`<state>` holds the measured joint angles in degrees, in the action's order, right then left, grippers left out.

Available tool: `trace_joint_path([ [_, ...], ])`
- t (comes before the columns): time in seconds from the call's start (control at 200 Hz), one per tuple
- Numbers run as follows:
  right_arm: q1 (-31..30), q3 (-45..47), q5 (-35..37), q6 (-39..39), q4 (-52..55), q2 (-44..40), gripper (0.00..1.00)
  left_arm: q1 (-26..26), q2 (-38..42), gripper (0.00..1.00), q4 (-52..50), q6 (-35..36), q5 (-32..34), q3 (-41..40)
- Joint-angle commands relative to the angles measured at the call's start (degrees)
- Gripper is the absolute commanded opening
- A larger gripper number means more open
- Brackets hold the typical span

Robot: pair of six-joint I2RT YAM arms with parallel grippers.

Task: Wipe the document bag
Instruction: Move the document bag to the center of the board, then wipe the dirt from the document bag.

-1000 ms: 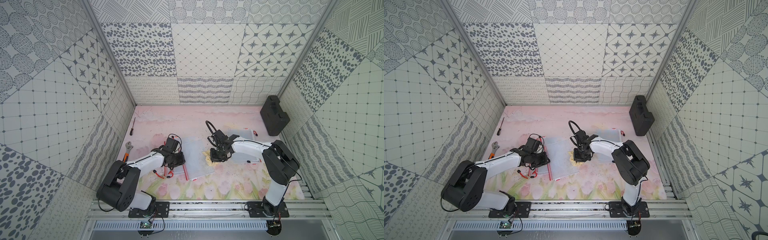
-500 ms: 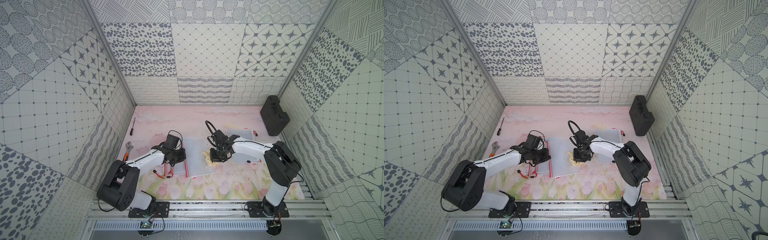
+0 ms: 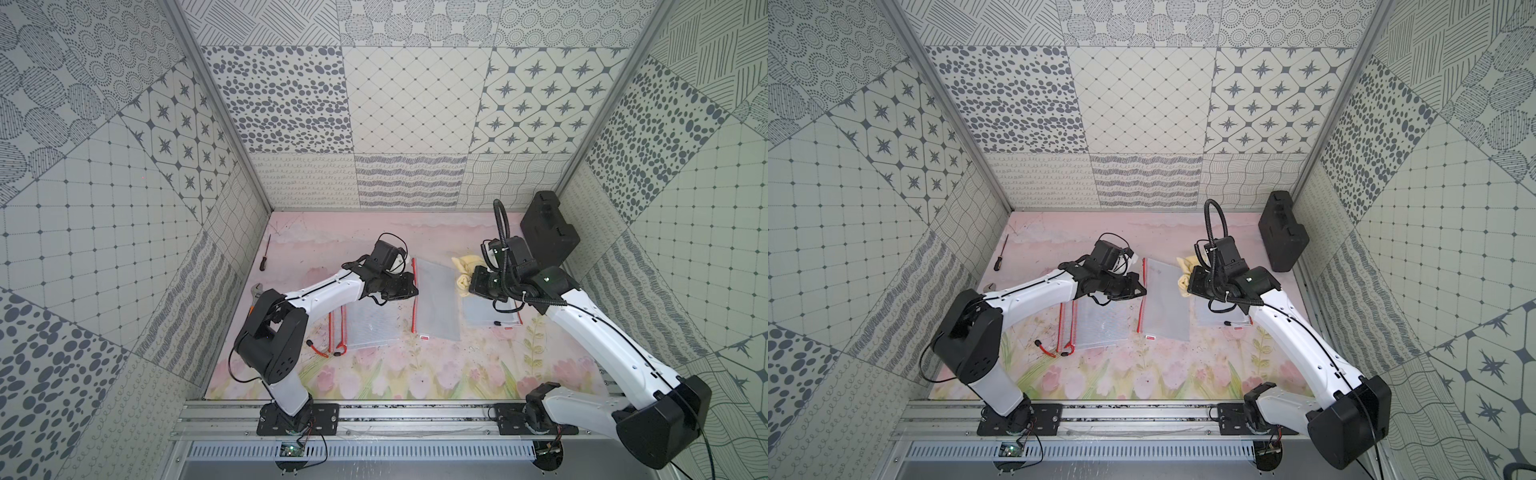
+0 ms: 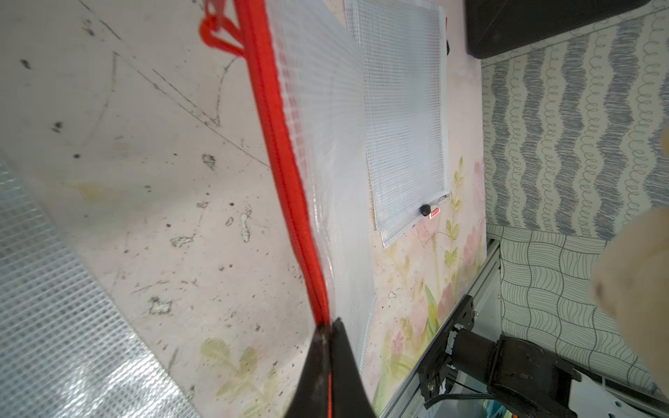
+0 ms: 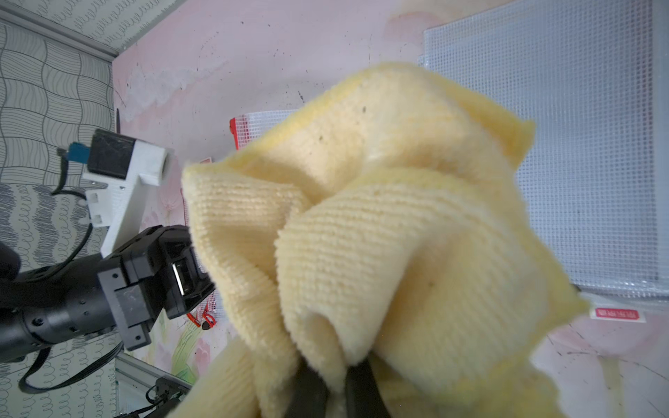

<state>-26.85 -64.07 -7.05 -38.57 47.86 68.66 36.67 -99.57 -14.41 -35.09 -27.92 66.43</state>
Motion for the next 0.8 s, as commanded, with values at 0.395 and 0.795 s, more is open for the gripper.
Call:
trace_joint_path([
  [0.395, -1.5, 5.9, -4.4, -0.3, -2.4, 3.0, 0.00, -3.9, -8.0, 0.00, 2.7, -0.1, 6.1, -9.5],
  [0.795, -16.3, -2.2, -3.7, -2.3, -8.9, 27.8, 0.00, -6.5, -1.9, 0.00, 2.3, 0.4, 7.0, -19.3],
])
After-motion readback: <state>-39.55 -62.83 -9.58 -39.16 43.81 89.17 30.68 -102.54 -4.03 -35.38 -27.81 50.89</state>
